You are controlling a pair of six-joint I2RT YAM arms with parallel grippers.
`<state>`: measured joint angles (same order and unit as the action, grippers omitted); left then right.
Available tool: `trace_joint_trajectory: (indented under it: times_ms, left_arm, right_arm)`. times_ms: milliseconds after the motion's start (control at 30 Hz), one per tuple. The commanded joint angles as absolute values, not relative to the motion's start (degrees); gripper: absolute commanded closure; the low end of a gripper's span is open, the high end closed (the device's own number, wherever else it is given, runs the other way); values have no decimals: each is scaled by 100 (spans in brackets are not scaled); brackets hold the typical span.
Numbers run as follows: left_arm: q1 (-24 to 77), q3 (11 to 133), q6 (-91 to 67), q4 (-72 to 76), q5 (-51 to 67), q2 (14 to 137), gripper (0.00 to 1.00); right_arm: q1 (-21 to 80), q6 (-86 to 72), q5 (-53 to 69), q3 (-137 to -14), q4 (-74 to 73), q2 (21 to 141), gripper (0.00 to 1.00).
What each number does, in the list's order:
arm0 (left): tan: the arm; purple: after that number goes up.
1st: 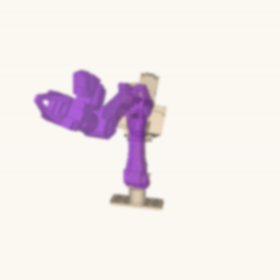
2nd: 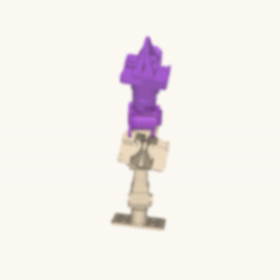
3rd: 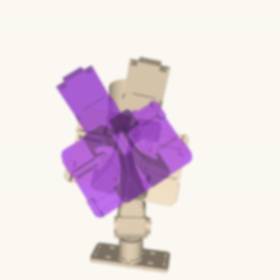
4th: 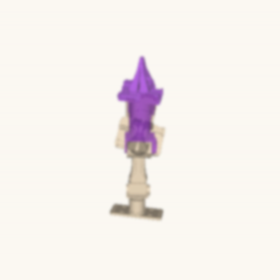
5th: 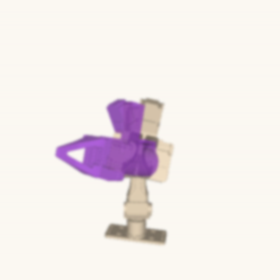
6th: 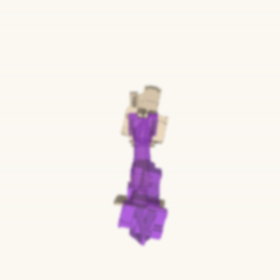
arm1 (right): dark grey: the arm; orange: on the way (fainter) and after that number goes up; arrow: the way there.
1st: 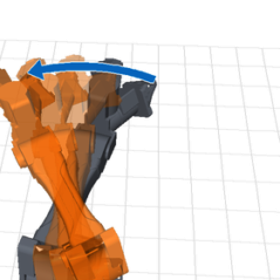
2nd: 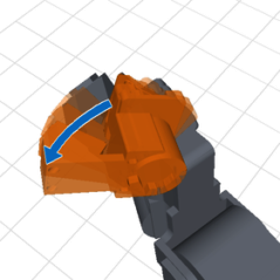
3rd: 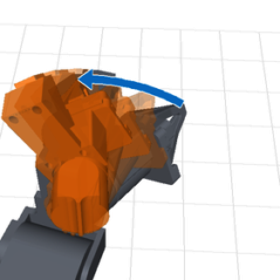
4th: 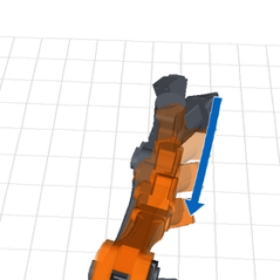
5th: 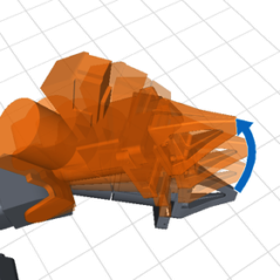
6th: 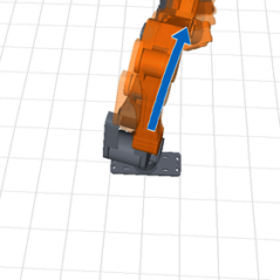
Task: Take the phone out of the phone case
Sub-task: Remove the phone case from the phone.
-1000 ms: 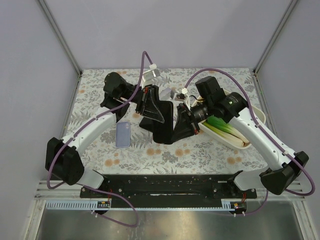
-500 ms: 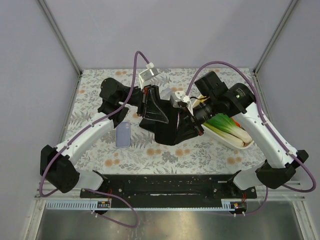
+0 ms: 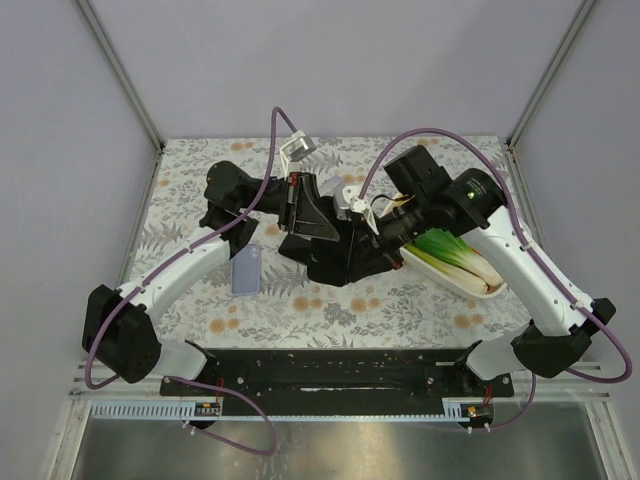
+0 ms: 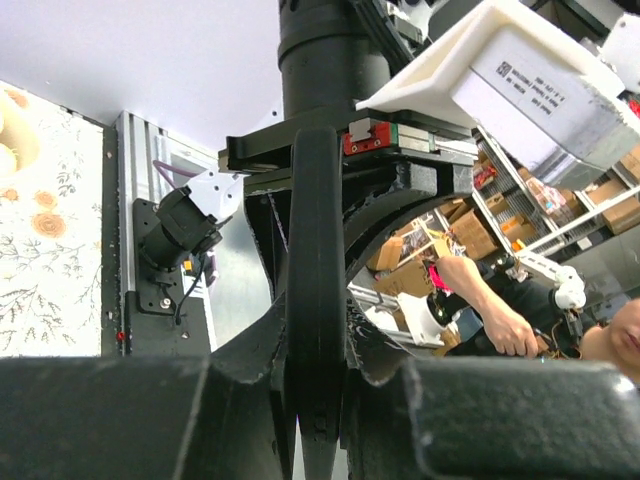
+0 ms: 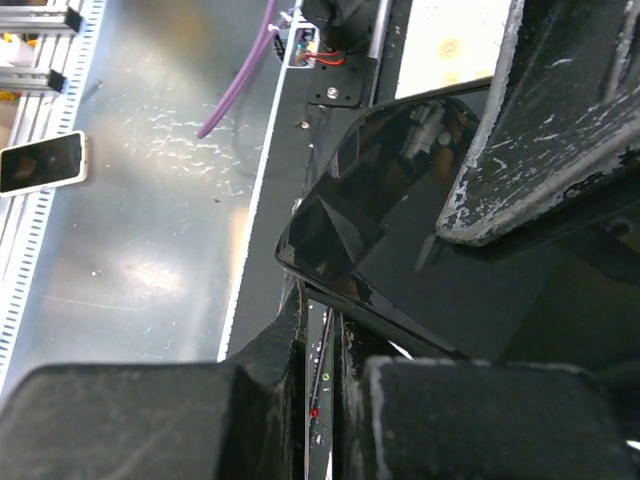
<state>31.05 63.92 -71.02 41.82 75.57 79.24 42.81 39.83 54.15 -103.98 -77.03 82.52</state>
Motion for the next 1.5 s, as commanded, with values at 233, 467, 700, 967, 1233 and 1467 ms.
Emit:
trace_joint_trajectory:
  times_ms: [233, 467, 700, 967, 1233, 1467]
  left_arm:
    - [2927, 5977, -7172, 3964, 5282, 8174, 100]
    - [2778, 5871, -7146, 4078, 5300, 8060, 100]
    - [2373, 5941, -6136, 3577, 5554, 7673, 100]
    - [2320, 6100, -5353, 3340, 5976, 7488, 100]
    - [2373, 6082, -5238, 3419, 6196, 7330, 100]
    - [2452, 6047, -5335, 3638, 6293, 7251, 100]
  right_arm:
    - [4781, 2866, 4791, -9958, -5177, 7787, 100]
    - [4764, 2584, 4448, -9844, -4993, 7664, 100]
    - [4527, 2067, 3675, -9616, -4747, 7445, 81]
    - [3605, 792, 3033, -9395, -3833, 7233, 26]
    - [3261, 45, 3190, -9282, -3270, 7462, 12]
    - [3041, -562, 3594, -8965, -2760, 7690, 11]
